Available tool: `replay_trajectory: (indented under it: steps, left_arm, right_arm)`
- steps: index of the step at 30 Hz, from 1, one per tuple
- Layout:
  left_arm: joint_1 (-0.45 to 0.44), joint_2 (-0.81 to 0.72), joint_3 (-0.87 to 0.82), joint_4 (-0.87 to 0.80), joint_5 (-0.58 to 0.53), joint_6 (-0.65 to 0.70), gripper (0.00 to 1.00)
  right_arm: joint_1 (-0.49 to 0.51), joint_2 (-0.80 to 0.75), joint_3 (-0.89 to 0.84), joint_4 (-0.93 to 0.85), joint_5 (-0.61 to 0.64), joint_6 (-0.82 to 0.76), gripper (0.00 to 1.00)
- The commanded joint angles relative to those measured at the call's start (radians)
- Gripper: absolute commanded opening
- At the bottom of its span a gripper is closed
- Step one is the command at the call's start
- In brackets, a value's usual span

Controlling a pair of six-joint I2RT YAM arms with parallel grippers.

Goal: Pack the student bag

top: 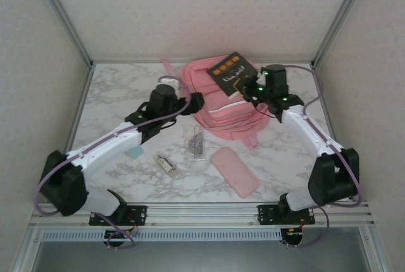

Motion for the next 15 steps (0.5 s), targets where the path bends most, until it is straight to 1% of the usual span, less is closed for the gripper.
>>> replay_trajectory:
  steps: [1, 5, 9, 12, 15]
  left_arm:
    - [-0.087, 0.120, 0.130, -0.140, 0.051, 0.241, 0.88]
    - [-0.167, 0.295, 0.290, -0.227, 0.100, 0.361, 0.85]
    - [-0.224, 0.453, 0.450, -0.333, 0.091, 0.450, 0.84]
    - [-0.251, 0.567, 0.581, -0.425, 0.079, 0.502, 0.83]
    - [-0.258, 0.662, 0.679, -0.499, 0.059, 0.525, 0.84]
  right_arm:
    - [-0.103, -0.109, -0.054, -0.241, 0.101, -0.187, 0.00]
    - [-0.262, -0.248, -0.124, -0.331, 0.180, -0.239, 0.00]
    - [-0.404, -0.372, -0.173, -0.402, 0.247, -0.295, 0.00]
    - [-0.466, -0.434, -0.192, -0.440, 0.285, -0.335, 0.00]
    - [-0.488, -0.463, -0.203, -0.451, 0.291, -0.356, 0.00]
